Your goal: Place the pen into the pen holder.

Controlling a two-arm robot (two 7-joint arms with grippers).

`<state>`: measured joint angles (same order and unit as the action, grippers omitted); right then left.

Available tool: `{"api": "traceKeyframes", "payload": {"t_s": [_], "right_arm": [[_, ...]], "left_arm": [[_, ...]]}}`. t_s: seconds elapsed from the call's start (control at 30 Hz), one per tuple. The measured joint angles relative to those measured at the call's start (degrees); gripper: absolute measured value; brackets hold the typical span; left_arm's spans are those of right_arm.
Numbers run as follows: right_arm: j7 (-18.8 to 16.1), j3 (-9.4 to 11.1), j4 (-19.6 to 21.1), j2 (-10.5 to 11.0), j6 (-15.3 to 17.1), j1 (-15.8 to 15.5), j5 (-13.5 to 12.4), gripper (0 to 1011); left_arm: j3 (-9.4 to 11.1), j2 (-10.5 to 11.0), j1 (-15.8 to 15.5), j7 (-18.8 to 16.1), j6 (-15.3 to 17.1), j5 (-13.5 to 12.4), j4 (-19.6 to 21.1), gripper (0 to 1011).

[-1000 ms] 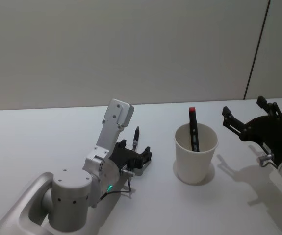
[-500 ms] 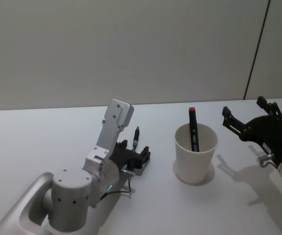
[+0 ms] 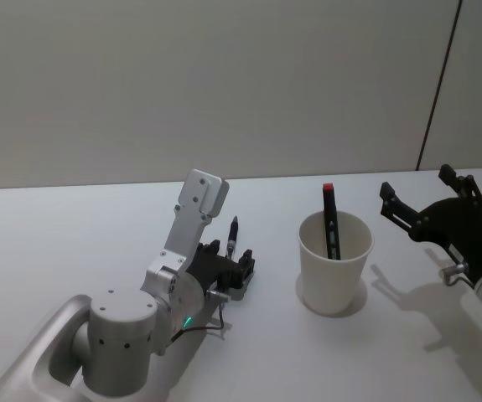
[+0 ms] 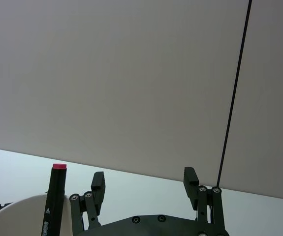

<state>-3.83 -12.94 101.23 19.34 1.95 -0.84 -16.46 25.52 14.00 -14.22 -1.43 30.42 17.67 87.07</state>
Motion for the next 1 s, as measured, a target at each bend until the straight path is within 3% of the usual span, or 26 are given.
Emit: {"api": "traceKeyframes", "payload": {"t_s": [1.0], "right_arm": [[0.0,0.0,0.0,0.0,0.0,0.0,0.0,1001]], "left_arm": [[0.0,0.0,0.0,0.0,0.05,0.0,0.0,366]]}}
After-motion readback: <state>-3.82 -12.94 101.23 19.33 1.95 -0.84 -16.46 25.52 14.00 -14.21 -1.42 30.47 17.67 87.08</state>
